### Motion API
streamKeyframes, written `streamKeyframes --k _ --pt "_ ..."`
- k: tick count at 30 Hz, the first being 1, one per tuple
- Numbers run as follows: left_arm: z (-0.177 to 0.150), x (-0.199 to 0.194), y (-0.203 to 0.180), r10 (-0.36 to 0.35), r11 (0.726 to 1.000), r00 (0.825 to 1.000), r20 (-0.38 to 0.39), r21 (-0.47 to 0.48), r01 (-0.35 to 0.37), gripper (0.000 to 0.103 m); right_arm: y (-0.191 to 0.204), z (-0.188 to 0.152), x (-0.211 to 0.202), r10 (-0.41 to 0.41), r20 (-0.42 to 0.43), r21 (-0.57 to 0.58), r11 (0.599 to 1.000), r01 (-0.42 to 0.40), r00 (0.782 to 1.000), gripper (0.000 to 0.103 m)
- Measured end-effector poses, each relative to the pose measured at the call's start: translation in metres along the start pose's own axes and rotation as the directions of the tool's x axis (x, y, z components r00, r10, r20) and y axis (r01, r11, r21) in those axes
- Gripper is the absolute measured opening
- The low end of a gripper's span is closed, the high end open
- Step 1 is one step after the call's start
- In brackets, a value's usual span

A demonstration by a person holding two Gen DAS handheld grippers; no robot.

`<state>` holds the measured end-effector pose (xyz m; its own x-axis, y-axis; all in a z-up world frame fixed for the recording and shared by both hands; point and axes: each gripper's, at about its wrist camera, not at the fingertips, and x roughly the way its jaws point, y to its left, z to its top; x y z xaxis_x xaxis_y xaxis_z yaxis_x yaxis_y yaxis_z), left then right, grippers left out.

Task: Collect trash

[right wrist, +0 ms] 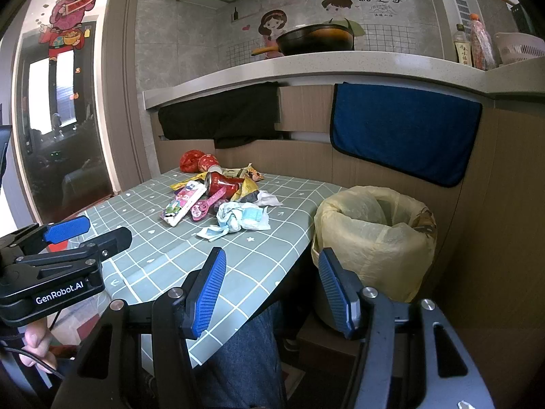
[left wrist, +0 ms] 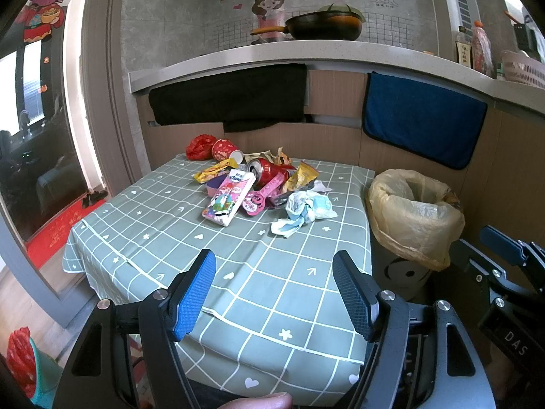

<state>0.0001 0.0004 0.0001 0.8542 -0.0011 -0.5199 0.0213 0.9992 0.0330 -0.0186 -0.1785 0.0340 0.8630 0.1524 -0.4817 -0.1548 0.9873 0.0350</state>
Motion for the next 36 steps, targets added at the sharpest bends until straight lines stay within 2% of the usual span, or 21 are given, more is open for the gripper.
streamKeyframes --k 23,28,36 --pt "0.000 0.000 0.000 -0.001 1.000 1.000 0.002 -0.001 0.001 0.071 -0.004 0.002 -0.004 -0.010 0.011 0.004 1.000 0.009 1.000 0.055" --pt "-0.002 0.003 -0.013 -0.002 1.000 1.000 0.008 0.003 0.002 0.071 -0.003 0.004 -0.009 -0.028 0.028 -0.002 1.000 0.028 0.999 0.055" --pt "0.006 -0.003 -0.006 -0.014 1.000 0.999 0.035 0.005 0.014 0.071 -0.004 0.006 -0.008 -0.034 0.031 -0.005 0.999 0.034 0.999 0.055"
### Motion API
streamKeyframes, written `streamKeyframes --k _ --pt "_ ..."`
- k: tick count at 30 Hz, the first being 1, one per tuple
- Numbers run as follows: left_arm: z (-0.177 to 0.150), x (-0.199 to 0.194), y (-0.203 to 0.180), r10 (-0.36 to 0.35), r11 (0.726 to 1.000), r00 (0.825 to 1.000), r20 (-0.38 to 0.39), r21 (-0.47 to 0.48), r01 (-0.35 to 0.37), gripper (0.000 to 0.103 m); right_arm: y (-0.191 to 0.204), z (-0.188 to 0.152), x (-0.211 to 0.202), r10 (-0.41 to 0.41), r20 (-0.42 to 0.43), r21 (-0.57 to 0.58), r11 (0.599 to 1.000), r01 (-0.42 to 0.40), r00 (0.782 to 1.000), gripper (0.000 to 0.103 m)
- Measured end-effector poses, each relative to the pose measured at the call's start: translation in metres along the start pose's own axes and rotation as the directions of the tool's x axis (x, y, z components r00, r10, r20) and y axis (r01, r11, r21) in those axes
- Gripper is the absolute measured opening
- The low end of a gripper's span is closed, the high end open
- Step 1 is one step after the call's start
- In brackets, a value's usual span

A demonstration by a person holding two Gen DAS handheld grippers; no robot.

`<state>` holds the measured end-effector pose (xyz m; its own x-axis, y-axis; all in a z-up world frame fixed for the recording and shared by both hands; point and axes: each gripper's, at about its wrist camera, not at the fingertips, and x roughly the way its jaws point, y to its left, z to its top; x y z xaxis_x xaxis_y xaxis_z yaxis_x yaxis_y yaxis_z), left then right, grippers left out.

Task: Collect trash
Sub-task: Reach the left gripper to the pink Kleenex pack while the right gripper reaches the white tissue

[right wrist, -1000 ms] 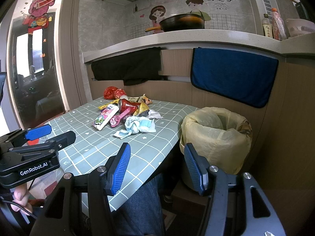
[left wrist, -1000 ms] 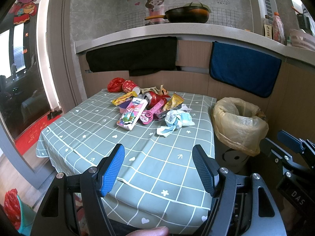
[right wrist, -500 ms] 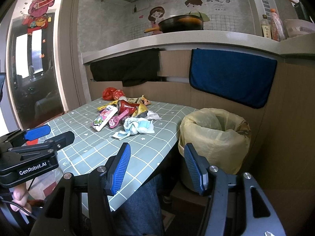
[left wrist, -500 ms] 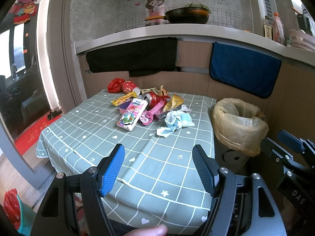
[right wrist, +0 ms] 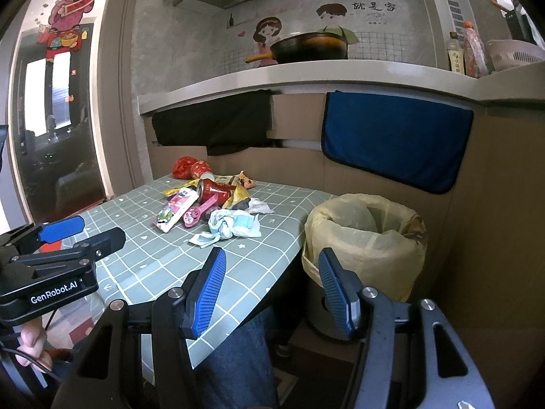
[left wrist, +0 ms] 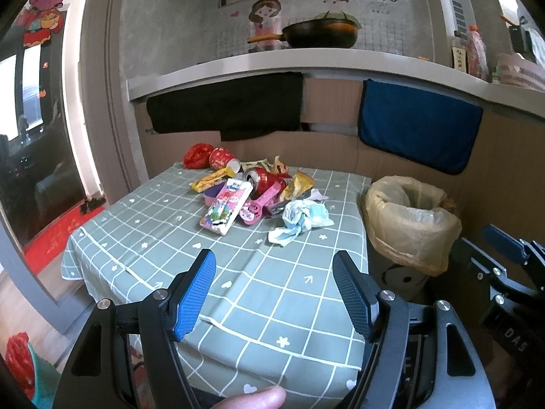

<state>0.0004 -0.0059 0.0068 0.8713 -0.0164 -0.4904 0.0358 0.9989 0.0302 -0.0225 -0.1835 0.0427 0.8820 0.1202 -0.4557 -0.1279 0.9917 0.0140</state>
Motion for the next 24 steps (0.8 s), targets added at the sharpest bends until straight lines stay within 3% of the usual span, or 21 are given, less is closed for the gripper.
streamKeyframes --k 9,19,24 --pt "0.023 0.023 0.007 -0.018 1.000 1.000 0.009 0.017 0.018 0.071 -0.006 0.026 0.014 -0.043 0.045 -0.040 0.998 0.045 0.998 0.055" --pt "0.057 0.071 0.046 -0.022 1.000 0.998 0.060 -0.016 0.023 0.069 -0.006 0.075 0.075 -0.015 0.065 -0.057 0.998 0.019 0.998 0.055" --pt "0.069 0.110 0.059 -0.055 0.998 0.998 0.027 -0.008 0.056 0.062 -0.008 0.092 0.110 -0.017 0.067 -0.022 1.000 0.018 0.998 0.055"
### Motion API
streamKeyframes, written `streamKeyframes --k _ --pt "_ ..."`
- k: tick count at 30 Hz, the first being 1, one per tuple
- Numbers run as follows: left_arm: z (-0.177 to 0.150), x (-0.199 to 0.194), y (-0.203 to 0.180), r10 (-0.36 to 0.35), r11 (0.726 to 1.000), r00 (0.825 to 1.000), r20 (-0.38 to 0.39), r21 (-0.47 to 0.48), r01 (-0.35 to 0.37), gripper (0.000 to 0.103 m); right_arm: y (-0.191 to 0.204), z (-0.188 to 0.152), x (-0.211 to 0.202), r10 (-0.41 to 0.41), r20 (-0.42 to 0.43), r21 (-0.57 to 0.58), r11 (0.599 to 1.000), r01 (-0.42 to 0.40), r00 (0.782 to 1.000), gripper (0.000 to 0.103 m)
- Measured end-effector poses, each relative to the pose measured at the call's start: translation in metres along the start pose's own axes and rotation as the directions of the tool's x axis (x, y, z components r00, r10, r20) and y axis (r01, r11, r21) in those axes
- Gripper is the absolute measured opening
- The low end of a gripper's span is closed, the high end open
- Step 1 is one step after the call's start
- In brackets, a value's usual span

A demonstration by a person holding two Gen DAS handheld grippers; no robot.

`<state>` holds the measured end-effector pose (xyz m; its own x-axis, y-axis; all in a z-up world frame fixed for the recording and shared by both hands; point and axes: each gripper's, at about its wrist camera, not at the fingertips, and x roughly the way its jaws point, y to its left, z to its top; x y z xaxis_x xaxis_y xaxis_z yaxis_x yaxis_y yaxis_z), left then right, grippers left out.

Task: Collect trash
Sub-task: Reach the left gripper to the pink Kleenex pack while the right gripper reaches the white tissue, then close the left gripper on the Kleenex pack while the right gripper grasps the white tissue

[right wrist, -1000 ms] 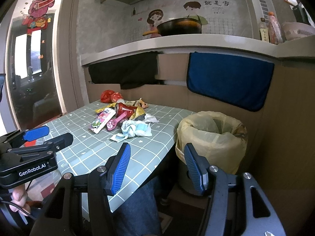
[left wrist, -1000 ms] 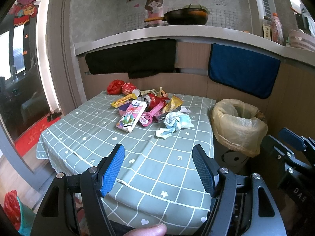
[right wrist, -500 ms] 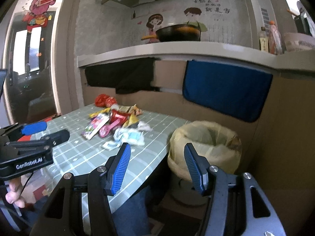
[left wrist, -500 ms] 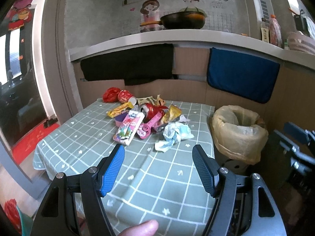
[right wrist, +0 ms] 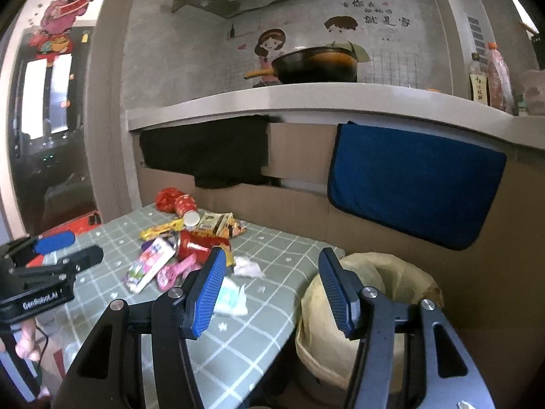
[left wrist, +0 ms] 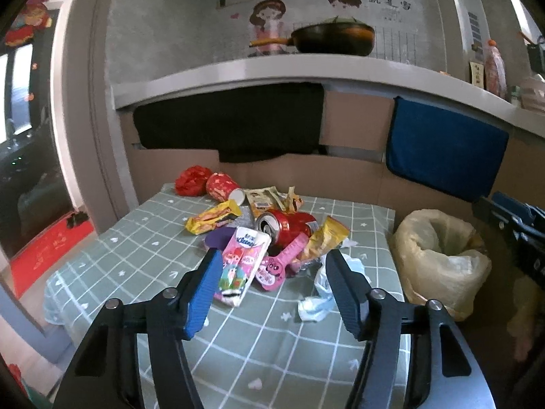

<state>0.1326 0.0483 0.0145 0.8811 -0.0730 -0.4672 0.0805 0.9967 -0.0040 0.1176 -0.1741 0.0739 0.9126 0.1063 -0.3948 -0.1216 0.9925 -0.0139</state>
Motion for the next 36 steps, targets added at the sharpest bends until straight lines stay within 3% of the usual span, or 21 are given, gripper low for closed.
streamKeyframes --k 7,10,14,19,22,29,36 --pt "0.003 0.054 0.023 -0.061 0.998 0.996 -0.069 -0.019 0.060 0.056 -0.001 -0.002 0.051 -0.002 -0.055 0.052 0.999 0.004 0.998 0.055" --pt "0.004 0.076 0.041 -0.119 0.992 0.986 -0.117 -0.048 0.115 0.055 -0.002 -0.012 0.069 -0.005 -0.096 0.069 0.998 0.011 0.995 0.055" --pt "0.005 0.089 0.070 -0.181 0.981 0.976 -0.120 -0.097 0.170 0.055 -0.002 -0.028 0.089 -0.003 -0.154 0.084 0.996 0.016 0.988 0.055" --pt "0.001 0.118 0.084 -0.299 0.950 0.935 -0.192 -0.154 0.272 0.055 0.006 -0.044 0.108 0.004 -0.206 0.069 0.998 0.011 0.979 0.055" --pt "-0.007 0.145 0.076 -0.283 0.957 0.925 -0.255 -0.141 0.254 0.055 0.012 -0.047 0.115 0.022 -0.226 0.057 0.998 -0.009 0.974 0.055" --pt "-0.018 0.179 0.085 -0.213 0.969 0.933 -0.289 -0.186 0.163 0.056 0.018 -0.055 0.121 0.047 -0.259 0.002 0.999 -0.048 0.965 0.055" --pt "-0.022 0.196 0.091 -0.250 0.957 0.903 -0.350 -0.230 0.176 0.062 0.036 -0.060 0.135 0.125 -0.322 -0.043 0.988 -0.146 0.939 0.055"
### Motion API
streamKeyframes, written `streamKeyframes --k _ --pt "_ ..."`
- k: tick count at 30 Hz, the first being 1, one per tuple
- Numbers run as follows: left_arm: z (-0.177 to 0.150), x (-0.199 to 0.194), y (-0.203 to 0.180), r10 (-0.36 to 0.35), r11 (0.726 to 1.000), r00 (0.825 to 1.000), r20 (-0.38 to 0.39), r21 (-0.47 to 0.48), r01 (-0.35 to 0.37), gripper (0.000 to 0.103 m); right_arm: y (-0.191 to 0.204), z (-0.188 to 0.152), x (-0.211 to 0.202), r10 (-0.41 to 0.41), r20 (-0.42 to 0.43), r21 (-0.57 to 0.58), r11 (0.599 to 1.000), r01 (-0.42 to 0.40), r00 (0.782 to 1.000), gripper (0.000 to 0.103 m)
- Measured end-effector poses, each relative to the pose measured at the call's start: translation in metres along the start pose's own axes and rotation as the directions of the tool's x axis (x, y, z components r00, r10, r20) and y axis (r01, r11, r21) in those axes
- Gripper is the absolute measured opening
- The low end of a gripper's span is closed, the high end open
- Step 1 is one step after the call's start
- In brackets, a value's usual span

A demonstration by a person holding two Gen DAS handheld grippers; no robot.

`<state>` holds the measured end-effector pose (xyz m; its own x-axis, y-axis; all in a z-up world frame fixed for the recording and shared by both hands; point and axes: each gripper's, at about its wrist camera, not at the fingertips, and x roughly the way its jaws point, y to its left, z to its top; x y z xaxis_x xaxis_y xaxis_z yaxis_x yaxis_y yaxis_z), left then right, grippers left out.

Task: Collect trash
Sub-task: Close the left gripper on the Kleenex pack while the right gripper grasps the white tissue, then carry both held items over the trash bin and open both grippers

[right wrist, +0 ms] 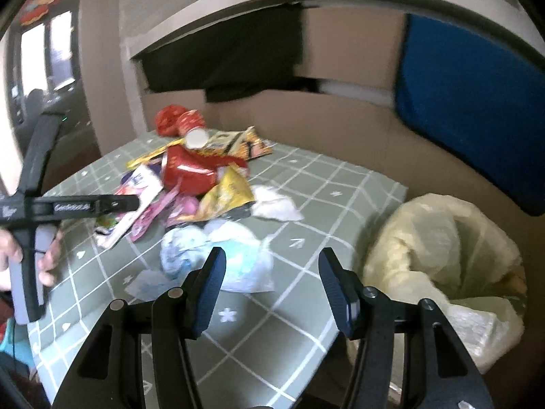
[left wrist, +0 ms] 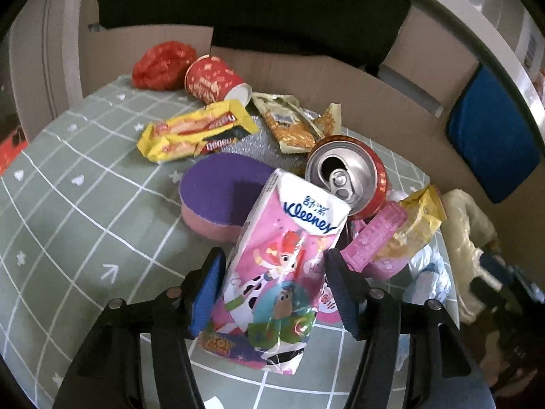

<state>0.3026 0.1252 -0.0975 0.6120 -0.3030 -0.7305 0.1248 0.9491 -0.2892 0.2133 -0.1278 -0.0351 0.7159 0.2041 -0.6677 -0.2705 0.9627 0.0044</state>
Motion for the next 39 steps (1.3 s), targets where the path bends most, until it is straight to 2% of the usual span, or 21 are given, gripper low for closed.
streamKeyframes --k 5,9,13,17,19,21,23,26,29,32,36,38,39 --pt "-0.003 -0.001 0.004 -0.023 0.999 1.000 -0.001 -0.032 0.023 0.060 0.010 0.005 0.025 0.073 -0.057 -0.013 0.997 -0.074 0.996 0.055" --pt "-0.006 -0.007 0.004 -0.022 0.998 1.000 0.005 -0.060 0.022 0.057 0.003 0.009 0.047 0.118 -0.089 0.063 0.992 -0.112 0.989 0.054" --pt "-0.013 -0.021 -0.004 0.026 0.999 0.999 0.048 -0.042 -0.024 0.054 -0.002 0.008 0.056 0.183 -0.108 0.138 0.976 -0.167 0.977 0.054" --pt "-0.019 -0.034 -0.011 0.000 0.999 0.998 0.069 -0.041 0.003 0.053 0.002 0.007 0.051 0.228 -0.125 0.141 0.968 -0.210 0.966 0.053" --pt "-0.022 -0.040 -0.011 -0.024 0.998 0.997 0.077 -0.061 0.029 0.053 0.010 0.006 0.042 0.208 -0.118 0.082 0.977 -0.199 0.971 0.039" --pt "-0.024 -0.046 -0.010 -0.027 0.996 0.996 0.085 -0.078 0.034 0.053 0.019 0.006 0.033 0.136 -0.101 0.005 0.991 -0.137 0.986 0.038" --pt "-0.025 -0.052 -0.010 -0.026 0.995 0.995 0.096 -0.091 0.035 0.053 0.028 0.006 0.017 0.078 -0.037 -0.068 0.994 -0.080 0.996 0.038" --pt "-0.028 -0.060 -0.011 -0.007 0.995 0.994 0.111 -0.098 0.018 0.053 0.039 0.008 0.002 0.099 0.015 -0.126 0.987 -0.097 0.995 0.042" --pt "-0.029 -0.063 -0.015 -0.001 0.996 0.993 0.118 -0.094 0.012 0.053 0.051 0.008 0.009 0.125 -0.017 -0.165 0.978 -0.126 0.992 0.043" --pt "-0.030 -0.067 -0.016 -0.010 0.997 0.993 0.121 -0.081 0.020 0.053 0.057 0.008 0.029 0.104 -0.046 -0.183 0.977 -0.111 0.994 0.043" --pt "-0.033 -0.077 -0.021 0.062 0.996 0.988 0.142 -0.071 -0.052 0.053 0.062 0.004 0.049 0.079 -0.083 -0.211 0.973 -0.095 0.993 0.042" --pt "-0.033 -0.082 -0.025 0.088 0.995 0.983 0.160 -0.059 -0.079 0.053 0.060 0.007 0.043 0.098 -0.078 -0.185 0.976 -0.111 0.992 0.025" --pt "-0.034 -0.085 -0.026 0.097 0.995 0.981 0.170 -0.052 -0.089 0.053 0.058 0.008 0.038 0.106 -0.070 -0.175 0.978 -0.117 0.992 0.025"
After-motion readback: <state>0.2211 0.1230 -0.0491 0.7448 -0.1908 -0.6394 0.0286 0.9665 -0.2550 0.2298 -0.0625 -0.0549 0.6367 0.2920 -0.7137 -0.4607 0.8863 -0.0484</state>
